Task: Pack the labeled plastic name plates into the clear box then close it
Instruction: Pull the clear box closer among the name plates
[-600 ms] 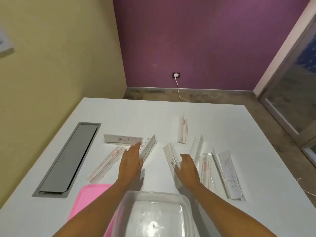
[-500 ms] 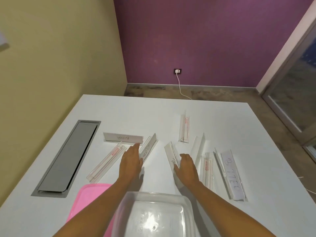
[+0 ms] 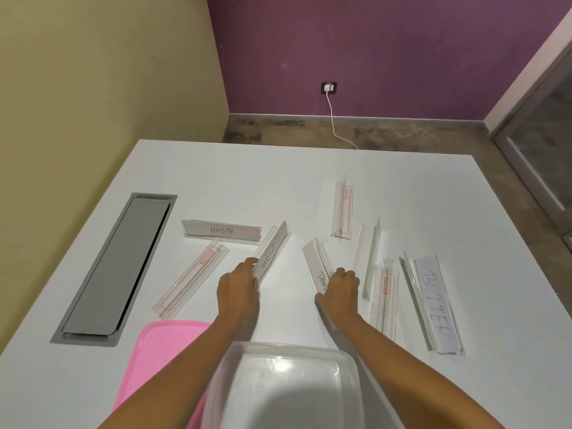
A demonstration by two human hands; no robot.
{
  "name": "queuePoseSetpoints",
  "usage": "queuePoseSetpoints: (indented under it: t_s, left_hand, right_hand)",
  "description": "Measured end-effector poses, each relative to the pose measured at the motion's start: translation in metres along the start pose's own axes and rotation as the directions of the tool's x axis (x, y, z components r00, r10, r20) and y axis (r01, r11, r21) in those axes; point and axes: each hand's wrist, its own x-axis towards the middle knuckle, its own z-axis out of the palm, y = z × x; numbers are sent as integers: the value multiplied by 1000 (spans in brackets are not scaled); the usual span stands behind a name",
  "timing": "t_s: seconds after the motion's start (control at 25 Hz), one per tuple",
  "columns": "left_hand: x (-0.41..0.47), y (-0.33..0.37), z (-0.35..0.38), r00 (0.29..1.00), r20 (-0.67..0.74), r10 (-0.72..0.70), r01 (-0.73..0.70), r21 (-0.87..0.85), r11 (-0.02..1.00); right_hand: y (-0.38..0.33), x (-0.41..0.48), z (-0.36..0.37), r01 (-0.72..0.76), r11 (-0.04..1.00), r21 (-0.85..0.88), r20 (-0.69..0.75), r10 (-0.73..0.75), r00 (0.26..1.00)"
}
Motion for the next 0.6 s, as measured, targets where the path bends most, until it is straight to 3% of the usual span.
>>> queuePoseSetpoints:
  t_s: [0.16,0.32,0.44,0.6]
  left_hand:
    - [1,-2,0,1000,11,-1,2,-47,999]
    - [0,-5,-2,998,64,12,-4,-129,992]
    - [-6,-5,-9,995,44,93,-82,-204,975]
    - [-38,-8,-29,993,17,117,-106,-325,940]
  right_hand:
    - [-5,10,-6,-203,977,67,181,188,965]
    - [-2,18,-10,-208,963,171,253,162,954]
    - [7,12,-17,-195,942,272,244,129,961]
    - [13,-10,-41,-63,898,435,100,21,995]
